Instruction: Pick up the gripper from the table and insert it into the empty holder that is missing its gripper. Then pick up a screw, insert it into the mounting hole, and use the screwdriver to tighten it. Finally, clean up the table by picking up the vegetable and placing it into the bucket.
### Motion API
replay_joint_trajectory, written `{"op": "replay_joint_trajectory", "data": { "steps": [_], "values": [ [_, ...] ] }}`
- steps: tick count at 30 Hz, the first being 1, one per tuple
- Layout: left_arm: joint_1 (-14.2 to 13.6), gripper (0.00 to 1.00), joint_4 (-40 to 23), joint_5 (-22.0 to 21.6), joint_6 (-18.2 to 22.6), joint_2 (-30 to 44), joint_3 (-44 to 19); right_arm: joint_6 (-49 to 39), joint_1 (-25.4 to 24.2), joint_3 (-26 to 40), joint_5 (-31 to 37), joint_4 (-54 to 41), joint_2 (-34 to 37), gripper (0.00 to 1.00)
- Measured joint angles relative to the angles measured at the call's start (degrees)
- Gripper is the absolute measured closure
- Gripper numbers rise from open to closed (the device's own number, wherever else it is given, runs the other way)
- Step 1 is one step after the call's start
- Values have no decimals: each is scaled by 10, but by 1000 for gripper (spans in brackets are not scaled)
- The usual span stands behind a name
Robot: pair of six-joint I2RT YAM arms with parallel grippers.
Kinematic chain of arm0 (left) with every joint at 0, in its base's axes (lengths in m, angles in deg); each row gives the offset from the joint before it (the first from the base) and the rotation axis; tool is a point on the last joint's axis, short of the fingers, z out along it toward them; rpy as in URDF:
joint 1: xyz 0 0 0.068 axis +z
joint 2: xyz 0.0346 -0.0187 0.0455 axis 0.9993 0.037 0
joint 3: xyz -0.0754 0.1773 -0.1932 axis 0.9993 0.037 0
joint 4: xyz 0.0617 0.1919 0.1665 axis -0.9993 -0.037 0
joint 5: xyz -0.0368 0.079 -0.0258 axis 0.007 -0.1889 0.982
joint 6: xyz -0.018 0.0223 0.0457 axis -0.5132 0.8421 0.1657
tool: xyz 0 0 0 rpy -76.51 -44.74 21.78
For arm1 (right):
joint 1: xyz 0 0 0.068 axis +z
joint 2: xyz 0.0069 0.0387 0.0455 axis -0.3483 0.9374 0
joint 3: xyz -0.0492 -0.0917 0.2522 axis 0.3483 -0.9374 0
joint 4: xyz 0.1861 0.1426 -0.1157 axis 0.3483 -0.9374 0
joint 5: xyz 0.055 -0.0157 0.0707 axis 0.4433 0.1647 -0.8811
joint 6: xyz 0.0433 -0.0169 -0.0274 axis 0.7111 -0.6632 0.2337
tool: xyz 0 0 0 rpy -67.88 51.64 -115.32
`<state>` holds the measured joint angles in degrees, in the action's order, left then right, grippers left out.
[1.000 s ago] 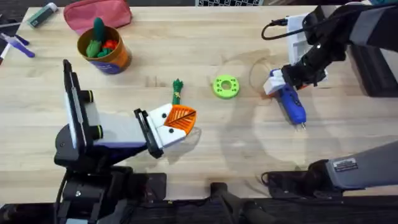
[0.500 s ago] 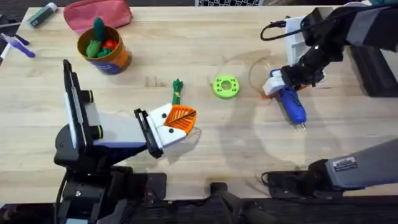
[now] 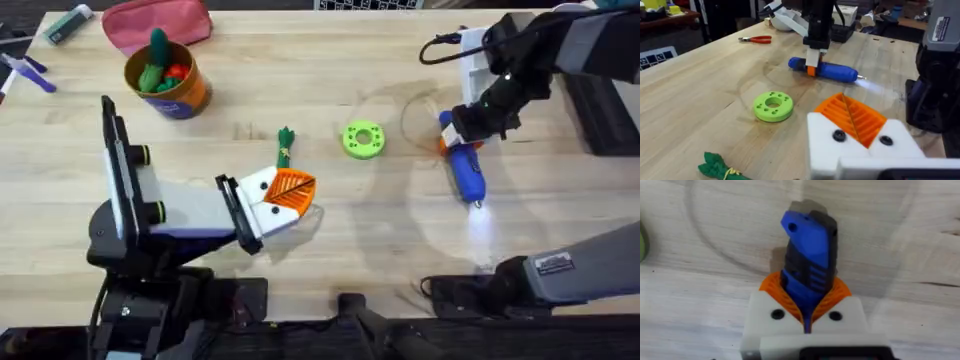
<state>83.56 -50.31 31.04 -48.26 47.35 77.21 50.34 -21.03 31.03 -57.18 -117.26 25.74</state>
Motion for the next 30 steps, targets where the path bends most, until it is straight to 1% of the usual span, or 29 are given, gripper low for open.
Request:
{"op": "replay_joint_trajectory", "data": {
  "steps": [5, 7, 11, 15, 18, 23, 27, 30],
  "values": [
    [0, 980, 0, 0, 0, 0, 0, 0, 0, 0, 0, -2, 0, 975],
    [0, 980, 0, 0, 0, 0, 0, 0, 0, 3, 0, -16, 0, 975],
    [0, 980, 0, 0, 0, 0, 0, 0, 0, 39, 0, -67, 0, 975],
    [0, 980, 0, 0, 0, 0, 0, 9, 0, 87, 0, -80, -15, 975],
    [0, 980, 0, 0, 0, 0, 0, 20, 1, 115, -3, -84, -51, 975],
    [0, 980, 0, 0, 0, 0, 0, 49, 10, 155, -25, -72, -136, 976],
    [0, 980, 0, 0, 0, 0, 0, 79, 29, 170, -42, -27, -209, 976],
    [0, 980, 0, 0, 0, 0, 0, 97, 52, 171, -48, 15, -264, 976]
  ]
}}
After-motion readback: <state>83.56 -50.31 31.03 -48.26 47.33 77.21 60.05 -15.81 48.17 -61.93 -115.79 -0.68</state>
